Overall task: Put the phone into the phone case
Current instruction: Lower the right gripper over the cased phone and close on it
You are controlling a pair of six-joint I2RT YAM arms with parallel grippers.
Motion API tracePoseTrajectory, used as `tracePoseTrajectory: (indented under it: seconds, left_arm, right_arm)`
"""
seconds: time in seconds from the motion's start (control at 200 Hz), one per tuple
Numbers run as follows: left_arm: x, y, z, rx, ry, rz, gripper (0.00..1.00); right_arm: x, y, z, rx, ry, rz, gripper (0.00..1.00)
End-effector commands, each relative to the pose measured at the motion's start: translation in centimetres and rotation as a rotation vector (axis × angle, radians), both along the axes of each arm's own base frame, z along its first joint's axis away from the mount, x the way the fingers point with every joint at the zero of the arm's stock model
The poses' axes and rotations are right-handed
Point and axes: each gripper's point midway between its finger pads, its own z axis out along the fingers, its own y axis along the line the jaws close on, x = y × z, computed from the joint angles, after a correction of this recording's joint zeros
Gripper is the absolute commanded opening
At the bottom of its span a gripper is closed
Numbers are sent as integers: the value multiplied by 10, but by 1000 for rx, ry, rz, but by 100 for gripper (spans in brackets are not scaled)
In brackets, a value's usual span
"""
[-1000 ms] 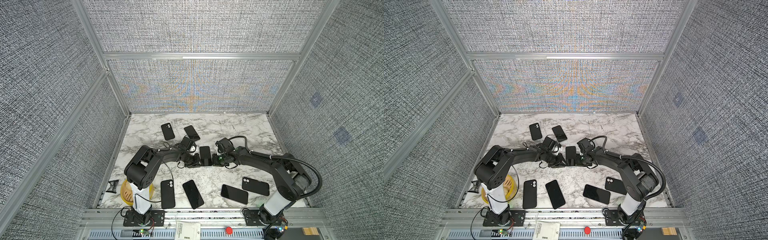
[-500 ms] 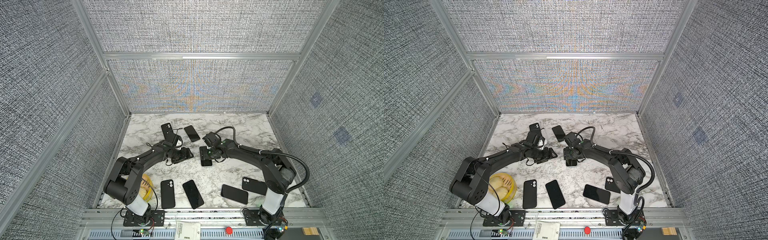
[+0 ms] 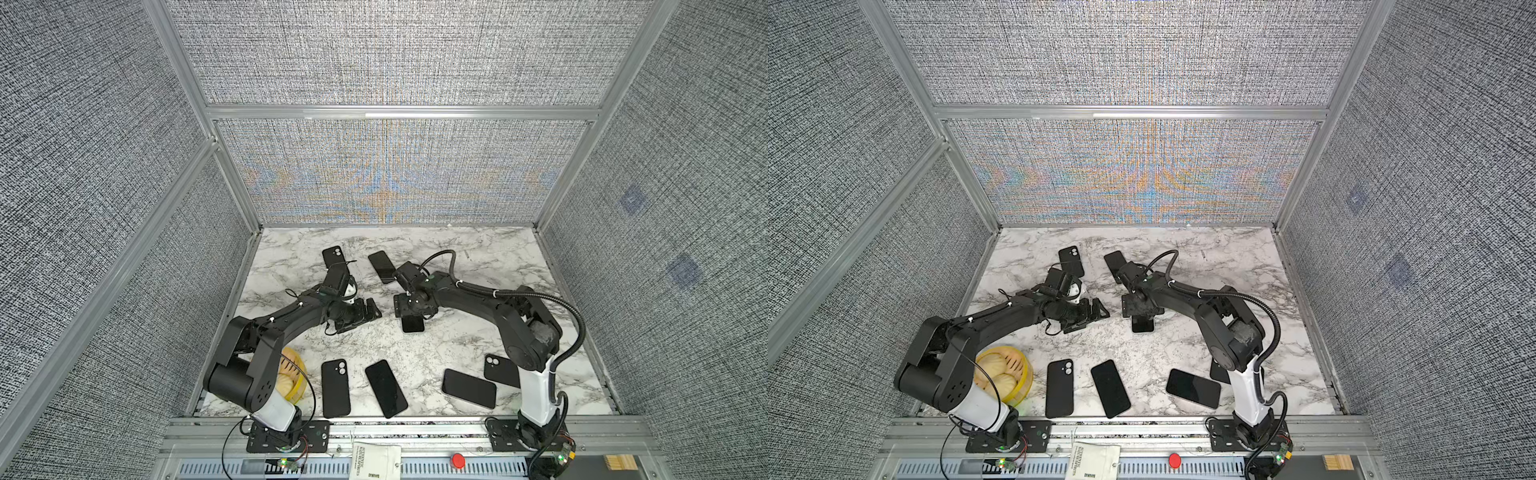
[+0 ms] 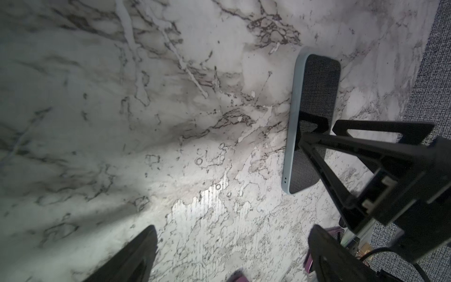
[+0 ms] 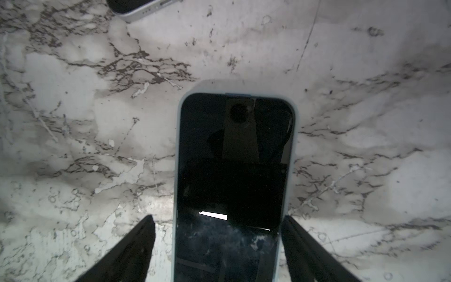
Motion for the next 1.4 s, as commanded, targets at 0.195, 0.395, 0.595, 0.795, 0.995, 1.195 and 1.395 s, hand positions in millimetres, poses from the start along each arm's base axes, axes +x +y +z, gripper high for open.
tracePoseTrajectory:
  seconds: [0.195,0.395,0.595,0.795,0.995,1.195,1.395]
  left_arm:
    - [-2,-2,-5,-12,5,-11,98]
    - [-1,-3,-7,-20,10,-13,99]
    - [-1,-4,-7,-19,13,-13,99]
    - [0,-5,-9,-22,16,-14,99]
    - [-1,-4,-9,-22,17,-10,99]
    - [-2,-5,-12,-29,28,-13,99]
    - [0,-7,-11,-33,26,-9,99]
  right_arm:
    - [-1,-10,-9,-72,21,-35,84]
    - [0,-12,-5,-77,11,-40,84]
    - [0,-13,8,-66,-23,-41,84]
    - [1,-9,-2,-63,-3,-45,84]
    - [1,-3,-13,-43,22,-46,85]
    - [-1,-3,-23,-42,39,-48,83]
    - [-4,-8,-27,-42,49,-61,73]
